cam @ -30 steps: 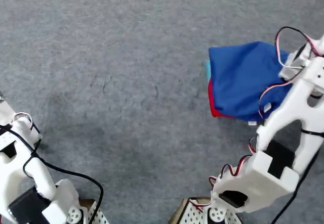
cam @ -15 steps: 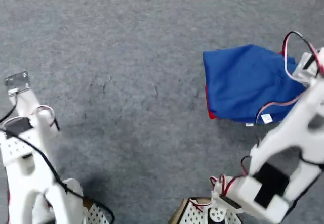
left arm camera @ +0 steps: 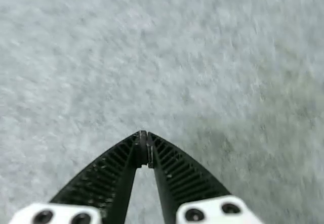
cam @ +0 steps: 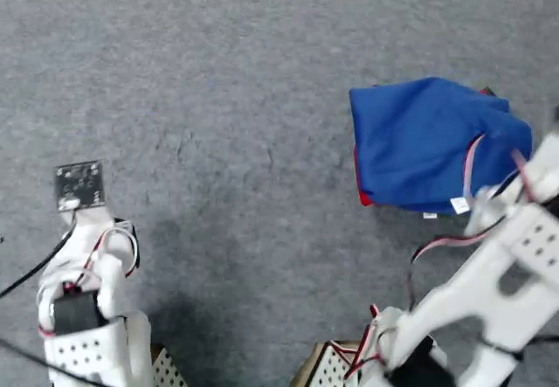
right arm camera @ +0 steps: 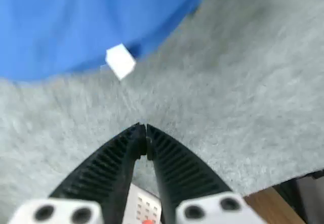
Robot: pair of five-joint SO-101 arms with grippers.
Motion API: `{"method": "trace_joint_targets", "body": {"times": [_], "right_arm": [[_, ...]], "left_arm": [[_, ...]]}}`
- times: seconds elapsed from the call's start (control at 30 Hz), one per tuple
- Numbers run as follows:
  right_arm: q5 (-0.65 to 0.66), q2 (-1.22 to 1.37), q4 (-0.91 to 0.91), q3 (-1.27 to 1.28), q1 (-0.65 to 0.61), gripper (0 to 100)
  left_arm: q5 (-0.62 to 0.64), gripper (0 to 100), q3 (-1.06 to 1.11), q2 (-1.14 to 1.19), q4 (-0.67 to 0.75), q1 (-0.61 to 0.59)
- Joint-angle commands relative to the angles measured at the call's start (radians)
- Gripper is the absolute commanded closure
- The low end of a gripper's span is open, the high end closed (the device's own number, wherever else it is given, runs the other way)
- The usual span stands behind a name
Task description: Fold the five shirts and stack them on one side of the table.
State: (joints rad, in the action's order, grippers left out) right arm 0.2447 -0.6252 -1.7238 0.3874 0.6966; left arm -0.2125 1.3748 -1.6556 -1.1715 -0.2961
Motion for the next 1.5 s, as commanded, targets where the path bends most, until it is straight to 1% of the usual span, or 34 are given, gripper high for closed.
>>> {"method": "trace_joint_targets", "body": {"times": [0.0, 0.07, 0.13, 0.3, 0.37, 0.43, 0.53, 0.63, 0.73, 0.87, 0.97, 1.47], "right_arm": [[0.098, -0.208, 0.155, 0.289, -0.056, 99.4], [0.129, -0.314, 0.242, 0.417, -0.108, 99.4], [0.135, -0.418, 0.293, 0.532, -0.157, 99.4], [0.124, -0.674, 0.345, 0.796, -0.314, 99.4], [0.106, -0.791, 0.364, 0.880, -0.377, 99.4], [0.058, -0.918, 0.379, 0.946, -0.404, 99.4], [-0.006, -1.121, 0.402, 1.043, -0.410, 99.4], [-0.008, -1.305, 0.382, 1.165, -0.444, 99.4], [-0.011, -1.277, 0.388, 1.234, -0.452, 99.3], [-0.011, -1.267, 0.399, 1.244, -0.433, 99.3], [-0.011, -1.280, 0.410, 1.305, -0.437, 99.3], [-0.009, -1.285, 0.408, 1.302, -0.437, 99.3]], "left_arm": [[0.006, 98, 0.002, -0.073, -0.029, -0.028], [0.005, 98, 0.003, -0.079, -0.040, -0.028], [0.005, 98, 0.003, -0.079, -0.040, -0.025], [0.003, 98, 0.003, -0.085, -0.038, -0.023], [0.006, 98, 0.035, -0.087, -0.066, -0.023], [0.005, 98, 0.064, -0.087, -0.114, -0.021], [0.005, 98, 0.100, -0.087, -0.118, -0.021], [0.009, 98, 0.121, -0.087, -0.120, -0.018], [0.009, 98, 0.161, -0.087, -0.126, 0.014], [0.005, 98, 0.199, -0.087, -0.118, 0.017], [0.005, 98, 0.230, -0.087, -0.106, 0.018], [0.002, 98, 0.252, -0.087, -0.095, 0.017]]}}
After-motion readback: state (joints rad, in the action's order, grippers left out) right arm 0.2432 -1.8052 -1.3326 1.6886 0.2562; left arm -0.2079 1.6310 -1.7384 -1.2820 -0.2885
